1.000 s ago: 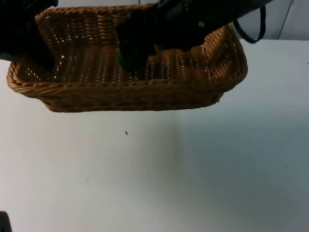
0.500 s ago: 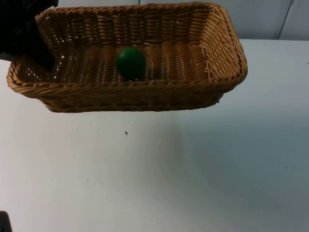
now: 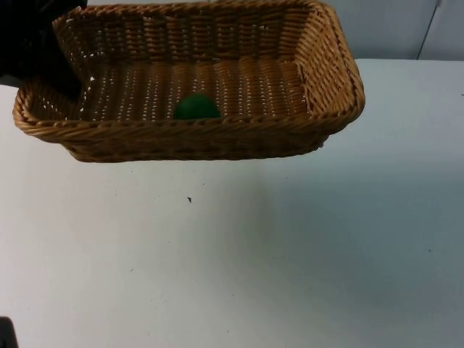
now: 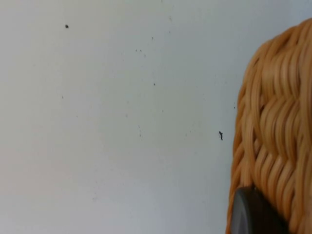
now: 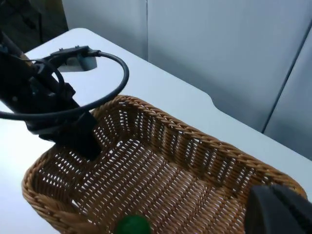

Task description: Pick up the basket with the left hand and place the ball into the basket with the right hand.

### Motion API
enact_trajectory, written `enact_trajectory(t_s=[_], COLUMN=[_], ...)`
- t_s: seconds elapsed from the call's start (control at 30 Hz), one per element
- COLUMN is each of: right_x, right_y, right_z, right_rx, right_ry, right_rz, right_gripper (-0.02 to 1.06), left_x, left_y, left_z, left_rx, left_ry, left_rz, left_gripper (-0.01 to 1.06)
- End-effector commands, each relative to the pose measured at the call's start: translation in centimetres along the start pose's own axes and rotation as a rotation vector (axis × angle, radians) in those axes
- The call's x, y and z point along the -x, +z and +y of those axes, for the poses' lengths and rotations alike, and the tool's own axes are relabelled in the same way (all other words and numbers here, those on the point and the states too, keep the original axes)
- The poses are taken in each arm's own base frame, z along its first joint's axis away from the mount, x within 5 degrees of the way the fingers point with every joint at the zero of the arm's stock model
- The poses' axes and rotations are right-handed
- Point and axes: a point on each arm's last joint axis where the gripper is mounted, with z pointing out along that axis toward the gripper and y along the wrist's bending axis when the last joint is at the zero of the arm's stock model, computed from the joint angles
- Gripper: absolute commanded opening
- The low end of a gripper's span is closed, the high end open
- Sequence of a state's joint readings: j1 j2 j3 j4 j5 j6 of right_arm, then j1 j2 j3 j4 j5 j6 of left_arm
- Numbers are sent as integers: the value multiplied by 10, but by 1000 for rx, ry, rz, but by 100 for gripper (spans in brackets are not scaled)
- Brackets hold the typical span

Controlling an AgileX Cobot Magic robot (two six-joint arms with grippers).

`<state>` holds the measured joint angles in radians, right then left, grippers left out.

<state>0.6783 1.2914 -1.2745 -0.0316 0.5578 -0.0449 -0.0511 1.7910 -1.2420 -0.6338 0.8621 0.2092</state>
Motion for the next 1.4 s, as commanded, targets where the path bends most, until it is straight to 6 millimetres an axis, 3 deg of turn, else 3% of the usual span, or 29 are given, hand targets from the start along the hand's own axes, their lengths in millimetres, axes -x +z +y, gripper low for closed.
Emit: enact_trajectory(t_s=[0.0,0.13,0.5,0.63,0.8,1.13,1.37], right_x=[4,4,1,1,1,2,2], right_y=[-11,-21,-24,-24,-24,-24,-24], right_z=[0,-1,-2,-2,-2,-2,-3], right_rx=[-11,-14,-22,-23,-24,-30,-39], right_ry=[-2,-5,-3,2,0,0,17], right_rz=[-10,-3,25,23,23,21,20], right_gripper=[0,0,0,0,0,0,0], left_x=[4,4,9,4,-2,-6,-5], left_y=[-4,-4,-1,15,49,76,81], left_z=[-5,-5,-2,5,22,38,42], left_rx=[-25,-25,-9,-10,-6,14,31], left_ry=[-18,-18,-10,24,69,32,30], left_rz=[-54,-53,-102,-9,122,183,173], left_gripper=[0,0,0,0,0,0,0])
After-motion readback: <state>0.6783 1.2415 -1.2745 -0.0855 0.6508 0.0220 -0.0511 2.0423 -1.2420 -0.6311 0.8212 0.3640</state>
